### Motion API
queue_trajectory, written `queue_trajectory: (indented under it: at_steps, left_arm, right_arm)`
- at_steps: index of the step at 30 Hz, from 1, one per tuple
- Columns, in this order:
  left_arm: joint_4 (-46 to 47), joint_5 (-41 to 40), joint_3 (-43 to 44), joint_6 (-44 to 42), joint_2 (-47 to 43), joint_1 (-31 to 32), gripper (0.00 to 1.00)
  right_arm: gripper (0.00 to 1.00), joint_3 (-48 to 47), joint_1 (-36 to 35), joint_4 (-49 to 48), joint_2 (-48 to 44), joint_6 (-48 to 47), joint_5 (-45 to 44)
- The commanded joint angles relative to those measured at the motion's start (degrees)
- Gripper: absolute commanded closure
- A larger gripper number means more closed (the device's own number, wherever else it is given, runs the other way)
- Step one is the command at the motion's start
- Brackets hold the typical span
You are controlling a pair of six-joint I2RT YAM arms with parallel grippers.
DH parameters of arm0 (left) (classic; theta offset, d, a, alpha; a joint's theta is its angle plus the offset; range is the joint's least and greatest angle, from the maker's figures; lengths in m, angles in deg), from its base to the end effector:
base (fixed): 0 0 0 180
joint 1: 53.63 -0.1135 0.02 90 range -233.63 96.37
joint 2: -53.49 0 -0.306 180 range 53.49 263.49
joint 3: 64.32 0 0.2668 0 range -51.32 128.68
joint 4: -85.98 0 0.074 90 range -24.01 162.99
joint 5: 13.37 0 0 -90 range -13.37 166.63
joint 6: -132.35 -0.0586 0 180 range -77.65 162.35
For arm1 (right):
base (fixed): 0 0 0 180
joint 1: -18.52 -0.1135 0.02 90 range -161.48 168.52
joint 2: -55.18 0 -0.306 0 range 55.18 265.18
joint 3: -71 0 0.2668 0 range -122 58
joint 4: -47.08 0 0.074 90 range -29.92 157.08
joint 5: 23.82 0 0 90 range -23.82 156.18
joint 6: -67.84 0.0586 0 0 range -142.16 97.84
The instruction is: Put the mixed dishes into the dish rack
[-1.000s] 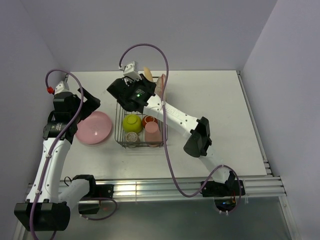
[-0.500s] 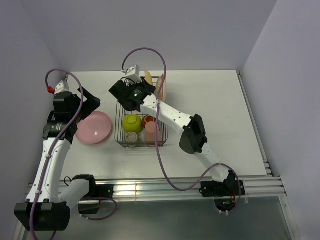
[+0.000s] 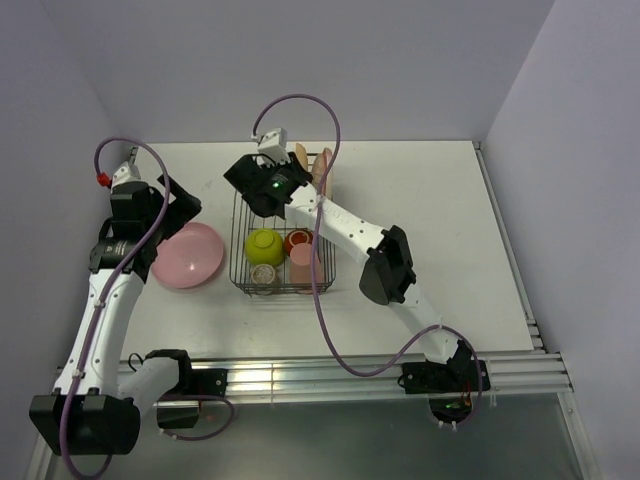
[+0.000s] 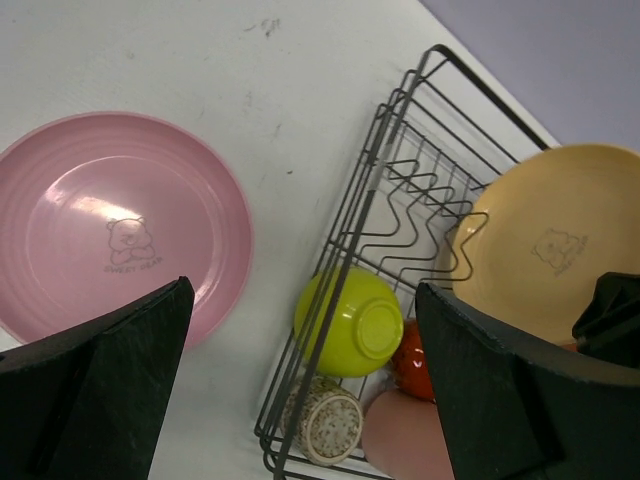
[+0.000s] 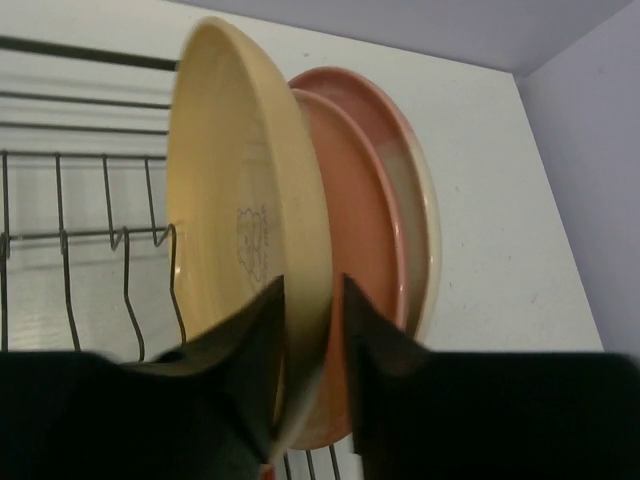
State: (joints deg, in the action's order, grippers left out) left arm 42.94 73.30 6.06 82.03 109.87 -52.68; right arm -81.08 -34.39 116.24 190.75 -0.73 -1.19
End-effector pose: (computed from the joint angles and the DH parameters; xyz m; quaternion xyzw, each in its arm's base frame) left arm 0.2253 -0.0003 0.3685 -0.2995 0.8078 -0.1525 0.4842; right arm 0.3766 0.4084 0.3268 -0.0429 0.8069 -0.2577 0.5298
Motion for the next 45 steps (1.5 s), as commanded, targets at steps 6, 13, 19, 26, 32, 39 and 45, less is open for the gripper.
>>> queue_trajectory:
  at_steps: [6,13,19,26,32,39,45]
  left_arm:
    - [-3.26,-6.43,0.36,2.24,11.01,-0.07,0.01]
    - [-6.51,-4.23,3.6,7.86,22.62,-0.16,0.01]
    - [-6.43,-2.73,6.41,11.9,29.22,-0.51,0.01]
    - [-12.14,-5.45,16.52,17.27,38.97,-0.77,0.01]
    - [-25.75,-10.99,31.54,20.26,54.67,-0.77,0.01]
    - [-30.17,-11.7,35.0,20.0,63.06,-0.77,0.01]
    - [-28.23,-13.28,33.49,20.61,64.73,-0.77,0.12]
  right_arm:
    - [0.28,0.57,-1.24,2.11,-1.0,1.6,5.76]
    - [0.24,4.08,-1.24,2.81,-6.52,4.49,6.29]
    - [0.24,12.69,-1.59,1.76,-18.11,7.66,6.99]
    - [0.23,21.83,-1.85,1.58,-28.95,10.21,5.59]
    - [0.23,29.3,-1.85,1.49,-34.05,12.66,4.62]
    - [0.23,35.19,-1.85,1.06,-38.36,14.87,4.36]
    - [0.23,38.89,-1.85,-1.23,-42.14,14.96,4.88]
